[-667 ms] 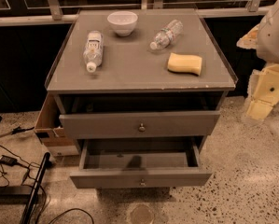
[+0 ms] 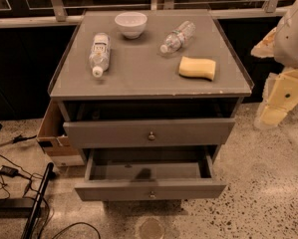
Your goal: Close middle drawer
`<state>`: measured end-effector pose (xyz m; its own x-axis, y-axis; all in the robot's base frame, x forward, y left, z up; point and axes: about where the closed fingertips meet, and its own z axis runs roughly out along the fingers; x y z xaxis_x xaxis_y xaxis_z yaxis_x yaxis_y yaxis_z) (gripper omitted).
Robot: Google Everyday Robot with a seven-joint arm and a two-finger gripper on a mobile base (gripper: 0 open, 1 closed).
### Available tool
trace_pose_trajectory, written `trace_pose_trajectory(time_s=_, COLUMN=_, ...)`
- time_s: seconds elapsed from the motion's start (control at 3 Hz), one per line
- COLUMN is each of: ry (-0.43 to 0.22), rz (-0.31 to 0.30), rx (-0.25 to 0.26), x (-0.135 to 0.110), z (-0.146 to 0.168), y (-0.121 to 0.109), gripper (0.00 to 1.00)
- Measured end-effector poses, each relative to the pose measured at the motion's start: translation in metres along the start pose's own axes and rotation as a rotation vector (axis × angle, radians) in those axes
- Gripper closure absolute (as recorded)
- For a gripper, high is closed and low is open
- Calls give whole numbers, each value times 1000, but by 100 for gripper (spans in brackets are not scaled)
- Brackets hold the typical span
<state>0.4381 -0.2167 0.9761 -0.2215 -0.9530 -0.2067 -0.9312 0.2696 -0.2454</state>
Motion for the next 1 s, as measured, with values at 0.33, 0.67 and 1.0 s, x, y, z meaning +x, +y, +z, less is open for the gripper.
trace_pose_trajectory(time_s=0.33, ry=-1, rz=1, rx=1, x=0, z=1, y=1, gripper=46)
trace_pose_trajectory(time_s=0.67, ry=-16, rz=20, rx=18, x=7, z=26, y=12, gripper=69)
trace_pose_trajectory(time_s=1.0, ry=-80, rz=41, rx=-18, x=18, z=87, y=37, gripper=92)
